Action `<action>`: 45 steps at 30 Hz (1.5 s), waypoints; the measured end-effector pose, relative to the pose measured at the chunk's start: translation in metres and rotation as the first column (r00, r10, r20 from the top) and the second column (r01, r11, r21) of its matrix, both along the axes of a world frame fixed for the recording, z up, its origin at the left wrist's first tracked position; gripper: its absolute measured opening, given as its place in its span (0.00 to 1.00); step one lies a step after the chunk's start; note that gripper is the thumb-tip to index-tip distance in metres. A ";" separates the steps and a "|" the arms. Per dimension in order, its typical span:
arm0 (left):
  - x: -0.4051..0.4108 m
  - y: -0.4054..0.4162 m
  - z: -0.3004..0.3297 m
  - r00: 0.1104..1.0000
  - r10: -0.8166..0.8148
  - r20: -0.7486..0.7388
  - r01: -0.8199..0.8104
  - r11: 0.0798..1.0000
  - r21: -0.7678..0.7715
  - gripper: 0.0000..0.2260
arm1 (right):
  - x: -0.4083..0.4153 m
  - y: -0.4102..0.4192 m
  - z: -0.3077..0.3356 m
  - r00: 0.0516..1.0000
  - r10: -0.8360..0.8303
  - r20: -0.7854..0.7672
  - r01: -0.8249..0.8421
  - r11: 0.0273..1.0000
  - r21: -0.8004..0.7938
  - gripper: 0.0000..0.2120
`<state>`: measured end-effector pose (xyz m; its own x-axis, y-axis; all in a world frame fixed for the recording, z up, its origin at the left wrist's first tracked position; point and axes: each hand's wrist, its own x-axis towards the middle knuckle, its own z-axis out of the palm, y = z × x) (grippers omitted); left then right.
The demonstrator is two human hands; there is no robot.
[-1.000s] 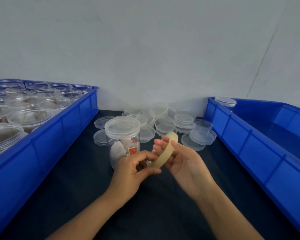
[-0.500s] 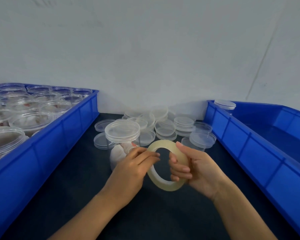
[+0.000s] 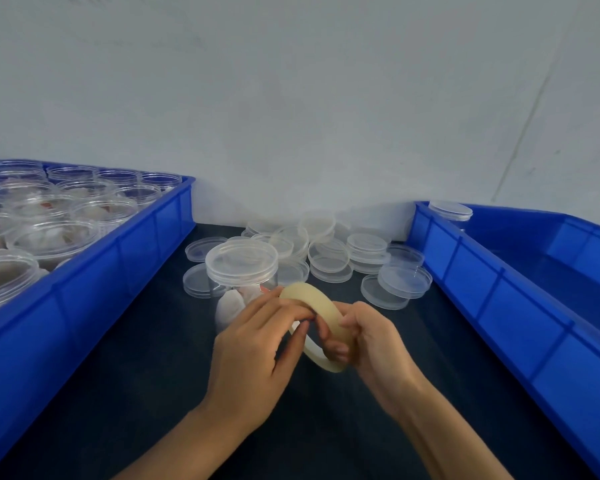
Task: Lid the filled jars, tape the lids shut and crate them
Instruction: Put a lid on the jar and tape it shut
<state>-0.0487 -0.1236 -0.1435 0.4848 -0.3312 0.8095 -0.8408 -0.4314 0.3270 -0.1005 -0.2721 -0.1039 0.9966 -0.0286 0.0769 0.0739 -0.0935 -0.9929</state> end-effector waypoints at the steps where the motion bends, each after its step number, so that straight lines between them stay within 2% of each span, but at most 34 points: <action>1: -0.001 -0.001 0.001 1.000 0.026 0.016 -0.026 1.000 -0.012 0.07 | 0.000 0.001 -0.001 1.000 -0.028 -0.003 0.028 0.999 -0.022 0.10; 4: -0.003 -0.003 0.003 1.000 0.019 0.013 -0.019 0.999 -0.034 0.07 | 0.004 0.002 0.001 0.994 -0.099 -0.037 0.096 0.993 -0.070 0.06; 5: -0.004 -0.005 0.002 1.000 -0.018 -0.007 0.018 0.999 -0.034 0.08 | 0.004 0.002 0.001 0.995 -0.097 -0.039 0.095 0.993 -0.066 0.08; 8: -0.006 -0.007 0.001 0.989 -0.124 -0.086 0.117 0.990 -0.078 0.09 | 0.005 0.005 -0.002 0.998 -0.051 -0.020 0.049 0.995 -0.083 0.11; 13: -0.001 -0.005 0.002 0.991 -0.116 -0.071 0.108 0.988 -0.114 0.11 | 0.003 0.006 -0.014 0.999 0.035 -0.021 -0.039 0.975 -0.220 0.16; 16: 0.001 -0.004 0.002 0.991 -0.118 -0.064 0.111 0.988 -0.103 0.11 | 0.002 0.009 -0.016 0.997 0.082 -0.007 -0.080 0.950 -0.301 0.14; 20: 0.004 -0.006 0.003 0.993 -0.098 -0.066 0.090 0.989 -0.121 0.11 | 0.003 0.010 -0.019 0.991 0.123 0.057 -0.082 0.877 -0.474 0.16; 23: 0.005 -0.006 0.001 0.993 -0.079 -0.086 0.070 0.993 -0.097 0.10 | 0.003 0.007 -0.019 0.986 0.151 0.069 -0.082 0.804 -0.589 0.13; 28: 0.009 -0.004 -0.004 1.000 -0.011 -0.029 0.012 1.000 0.020 0.04 | 0.005 0.005 -0.016 1.000 0.003 0.007 0.001 0.807 -0.591 0.05; 30: 0.010 -0.005 -0.004 1.000 0.022 0.009 -0.022 0.997 0.078 0.04 | 0.007 0.006 -0.018 0.997 -0.081 -0.002 0.059 0.736 -0.675 0.04; 32: 0.010 -0.008 -0.004 0.999 0.033 0.028 -0.036 0.995 0.088 0.04 | 0.008 0.005 -0.020 0.986 -0.165 0.006 0.112 0.645 -0.756 0.09; 34: 0.009 -0.010 -0.002 0.998 0.037 0.041 -0.040 0.997 0.070 0.06 | 0.009 0.003 -0.018 0.969 -0.243 0.036 0.179 0.596 -0.783 0.14; 36: 0.008 -0.012 0.001 0.998 0.044 0.048 -0.046 0.997 0.055 0.06 | 0.010 -0.002 -0.016 0.959 -0.278 0.057 0.230 0.642 -0.731 0.18; 38: 0.010 -0.012 0.001 0.997 0.059 0.039 -0.061 0.997 0.040 0.05 | 0.009 -0.006 -0.014 0.975 -0.220 0.036 0.187 0.718 -0.670 0.21; 39: 0.011 -0.011 0.001 0.998 0.065 0.017 -0.066 0.997 0.031 0.05 | 0.008 -0.008 -0.013 0.986 -0.163 0.028 0.145 0.766 -0.626 0.19; 41: 0.013 -0.007 0.001 0.997 0.064 -0.035 -0.063 0.998 0.030 0.09 | 0.009 -0.009 -0.010 0.996 -0.094 0.004 0.082 0.850 -0.521 0.07; 43: 0.014 -0.002 0.001 0.998 0.069 0.003 -0.069 0.996 0.050 0.10 | 0.010 -0.008 -0.016 0.992 -0.118 -0.043 0.081 0.863 -0.498 0.11; 45: 0.014 0.003 0.004 0.987 0.105 0.118 -0.111 0.993 0.042 0.10 | 0.012 -0.003 -0.022 0.978 -0.204 -0.050 0.142 0.814 -0.563 0.15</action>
<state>-0.0347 -0.1207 -0.1395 0.4237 -0.3222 0.8466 -0.8195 -0.5346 0.2067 -0.0885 -0.2756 -0.1263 0.9823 -0.1851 0.0300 -0.0953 -0.6307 -0.7702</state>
